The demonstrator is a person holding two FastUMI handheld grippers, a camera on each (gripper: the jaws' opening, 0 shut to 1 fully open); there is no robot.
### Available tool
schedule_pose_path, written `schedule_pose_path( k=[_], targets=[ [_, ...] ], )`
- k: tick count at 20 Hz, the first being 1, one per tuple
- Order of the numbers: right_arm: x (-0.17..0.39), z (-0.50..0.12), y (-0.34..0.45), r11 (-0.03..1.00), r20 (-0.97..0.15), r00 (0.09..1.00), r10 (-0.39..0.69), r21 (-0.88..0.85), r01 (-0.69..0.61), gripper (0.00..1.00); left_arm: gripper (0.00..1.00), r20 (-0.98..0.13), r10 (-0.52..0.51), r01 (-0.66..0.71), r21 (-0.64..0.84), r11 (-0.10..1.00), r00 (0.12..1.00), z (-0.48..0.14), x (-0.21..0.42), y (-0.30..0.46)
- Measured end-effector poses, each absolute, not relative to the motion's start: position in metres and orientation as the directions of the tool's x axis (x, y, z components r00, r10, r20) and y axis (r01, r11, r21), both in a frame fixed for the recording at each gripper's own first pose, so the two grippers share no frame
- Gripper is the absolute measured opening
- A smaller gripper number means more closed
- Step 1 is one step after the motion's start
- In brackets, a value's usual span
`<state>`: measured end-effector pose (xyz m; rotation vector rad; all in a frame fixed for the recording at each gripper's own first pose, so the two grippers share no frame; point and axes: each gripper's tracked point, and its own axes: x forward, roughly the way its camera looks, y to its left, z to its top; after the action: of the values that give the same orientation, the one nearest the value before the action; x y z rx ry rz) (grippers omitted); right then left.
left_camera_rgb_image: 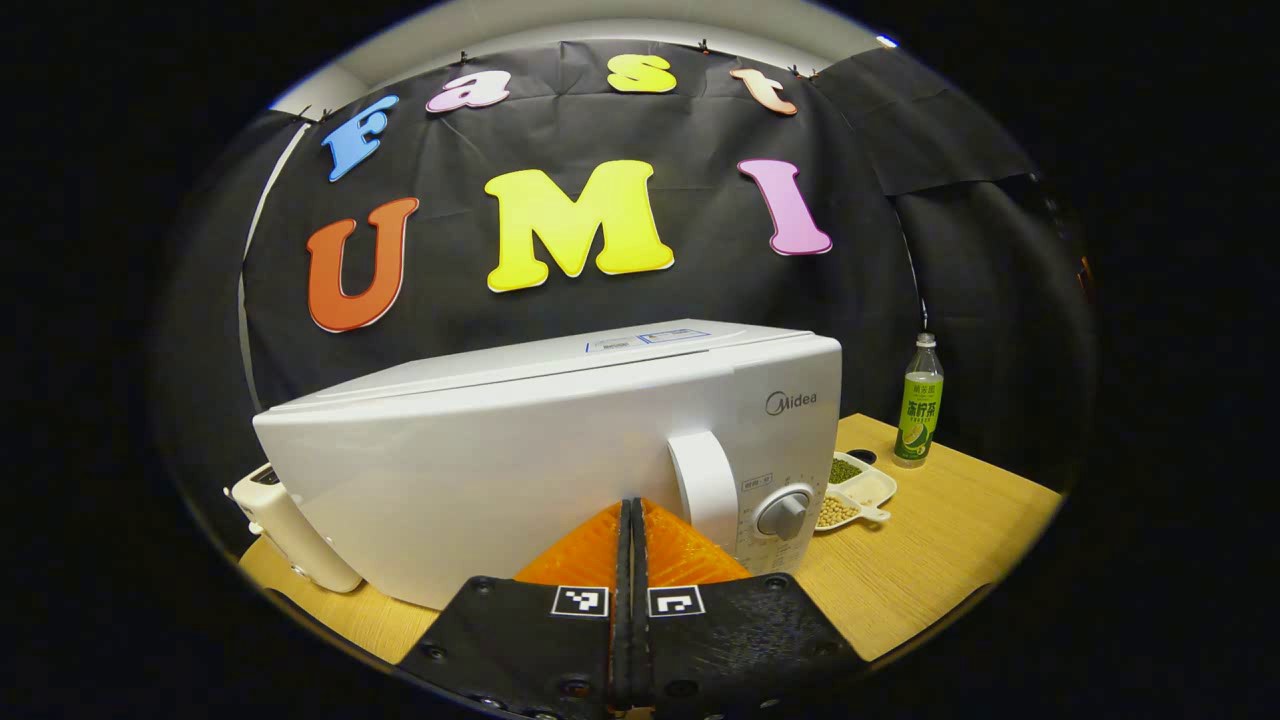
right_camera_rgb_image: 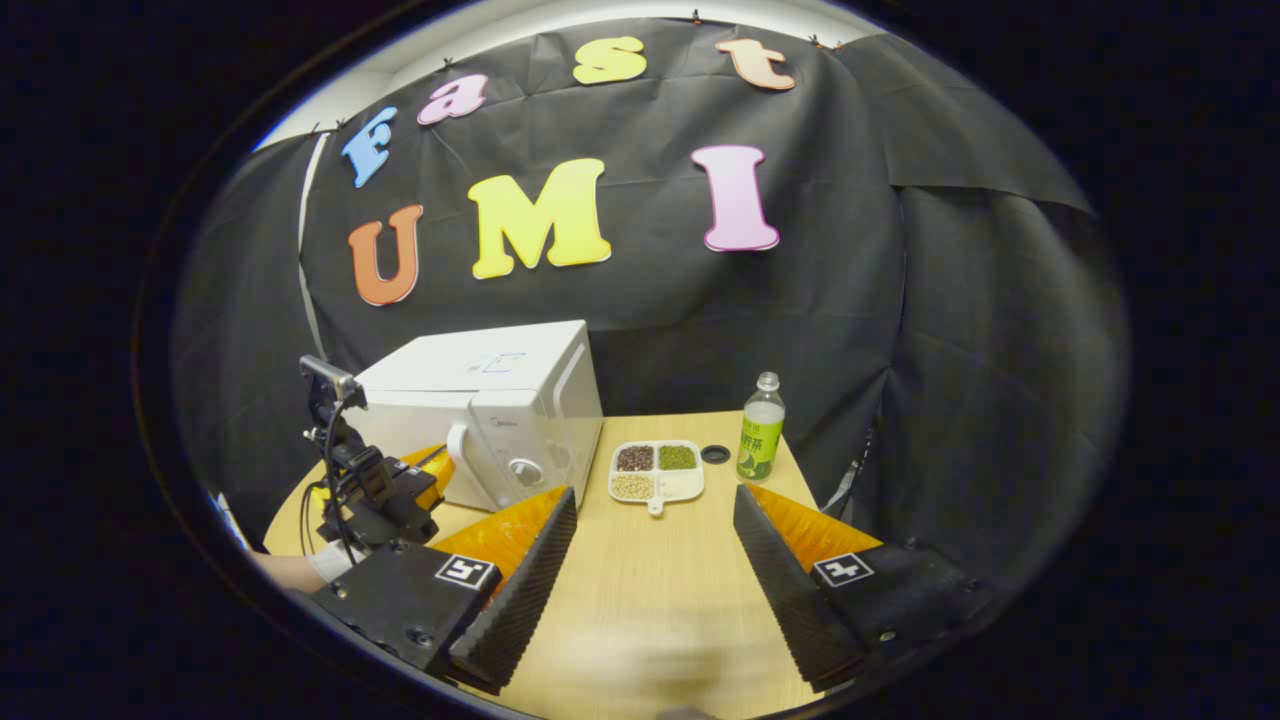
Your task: Open the microwave oven with the left hand, put the food in, and close the microwave oven.
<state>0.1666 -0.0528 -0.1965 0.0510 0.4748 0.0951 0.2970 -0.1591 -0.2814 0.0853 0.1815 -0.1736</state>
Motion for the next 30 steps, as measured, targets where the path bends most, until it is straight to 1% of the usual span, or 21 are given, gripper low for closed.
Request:
schedule_pose_path(
  k=[1, 2, 4, 5, 6, 7, 9, 10, 11, 12, 13, 14, 15, 16, 17, 18, 19, 20, 21, 25, 30],
  targets=[
    [0.165, -0.196, -0.051, 0.994, -0.454, 0.885, 0.104, 0.069, -0.082, 1.0, 0.0, -0.23, -0.156, 0.173, 0.058, 0.983, 0.961, -0.291, 0.303, -0.16],
    [0.163, -0.195, -0.049, 0.995, -0.45, 0.887, 0.102, 0.063, -0.083, 0.92, 0.0, -0.209, -0.156, 0.17, 0.048, 0.984, 0.965, -0.282, 0.289, -0.157],
    [0.16, -0.191, -0.046, 0.995, -0.444, 0.891, 0.099, 0.06, -0.08, 0.92, 0.0, -0.237, -0.157, 0.174, 0.053, 0.983, 0.959, -0.288, 0.287, -0.158],
    [0.157, -0.191, -0.044, 0.995, -0.443, 0.891, 0.099, 0.06, -0.081, 1.0, 0.0, -0.243, -0.151, 0.17, 0.057, 0.984, 0.958, -0.288, 0.281, -0.156],
    [0.155, -0.188, -0.042, 0.995, -0.437, 0.894, 0.097, 0.055, -0.081, 1.0, 0.0, -0.237, -0.155, 0.174, 0.061, 0.983, 0.959, -0.284, 0.275, -0.154],
    [0.153, -0.185, -0.039, 0.996, -0.427, 0.899, 0.094, 0.05, -0.081, 0.91, 0.01, -0.231, -0.16, 0.18, 0.07, 0.981, 0.96, -0.278, 0.269, -0.152],
    [0.148, -0.178, -0.029, 0.994, -0.406, 0.908, 0.108, 0.05, -0.096, 0.92, 0.0, -0.238, -0.186, 0.208, 0.072, 0.976, 0.953, -0.269, 0.249, -0.151],
    [0.146, -0.175, -0.026, 0.995, -0.397, 0.912, 0.102, 0.04, -0.094, 1.0, 0.2, -0.23, -0.201, 0.222, 0.068, 0.973, 0.952, -0.263, 0.239, -0.15],
    [0.143, -0.172, -0.025, 0.996, -0.385, 0.918, 0.094, 0.032, -0.089, 1.0, 0.38, -0.225, -0.205, 0.226, 0.068, 0.972, 0.953, -0.256, 0.229, -0.147],
    [0.14, -0.166, -0.022, 0.996, -0.372, 0.924, 0.09, 0.033, -0.084, 0.92, 0.67, -0.214, -0.202, 0.222, 0.072, 0.972, 0.956, -0.246, 0.218, -0.143],
    [0.137, -0.16, -0.017, 0.996, -0.355, 0.931, 0.088, 0.036, -0.081, 0.92, 0.97, -0.197, -0.191, 0.209, 0.076, 0.975, 0.962, -0.236, 0.206, -0.134],
    [0.132, -0.154, -0.014, 0.997, -0.343, 0.936, 0.083, 0.034, -0.076, 0.92, 0.96, -0.189, -0.196, 0.214, 0.08, 0.974, 0.962, -0.226, 0.198, -0.131],
    [0.123, -0.144, -0.012, 0.997, -0.328, 0.942, 0.078, 0.033, -0.071, 1.0, 0.96, -0.179, -0.191, 0.209, 0.083, 0.974, 0.965, -0.216, 0.189, -0.125],
    [0.117, -0.138, -0.008, 0.997, -0.314, 0.947, 0.074, 0.033, -0.067, 1.0, 0.96, -0.167, -0.191, 0.206, 0.079, 0.975, 0.967, -0.203, 0.178, -0.119],
    [0.112, -0.131, -0.005, 0.998, -0.297, 0.952, 0.069, 0.03, -0.063, 0.92, 0.96, -0.153, -0.19, 0.202, 0.072, 0.977, 0.97, -0.189, 0.167, -0.112],
    [0.106, -0.124, -0.002, 0.998, -0.28, 0.958, 0.063, 0.025, -0.058, 1.0, 0.96, -0.139, -0.185, 0.195, 0.063, 0.979, 0.973, -0.173, 0.155, -0.103],
    [0.101, -0.115, 0.001, 0.998, -0.258, 0.964, 0.061, 0.02, -0.058, 0.92, 0.96, -0.126, -0.18, 0.188, 0.053, 0.981, 0.976, -0.158, 0.144, -0.093],
    [0.097, -0.107, 0.006, 0.998, -0.237, 0.97, 0.062, 0.015, -0.06, 1.0, 0.96, -0.122, -0.173, 0.179, 0.038, 0.983, 0.977, -0.144, 0.132, -0.082],
    [0.093, -0.099, 0.01, 0.998, -0.218, 0.974, 0.059, 0.01, -0.058, 0.92, 0.96, -0.107, -0.161, 0.165, 0.028, 0.986, 0.981, -0.127, 0.12, -0.07],
    [0.076, -0.072, 0.031, 0.997, -0.15, 0.986, 0.079, 0.004, -0.079, 0.92, 0.95, -0.012, -0.089, 0.09, 0.043, 0.995, 0.996, -0.062, 0.083, -0.016],
    [0.061, -0.042, 0.054, 0.995, -0.09, 0.991, 0.101, -0.007, -0.102, 0.92, 0.96, 0.028, -0.025, 0.024, 0.023, 0.999, 0.999, -0.025, 0.047, 0.018]
  ],
)
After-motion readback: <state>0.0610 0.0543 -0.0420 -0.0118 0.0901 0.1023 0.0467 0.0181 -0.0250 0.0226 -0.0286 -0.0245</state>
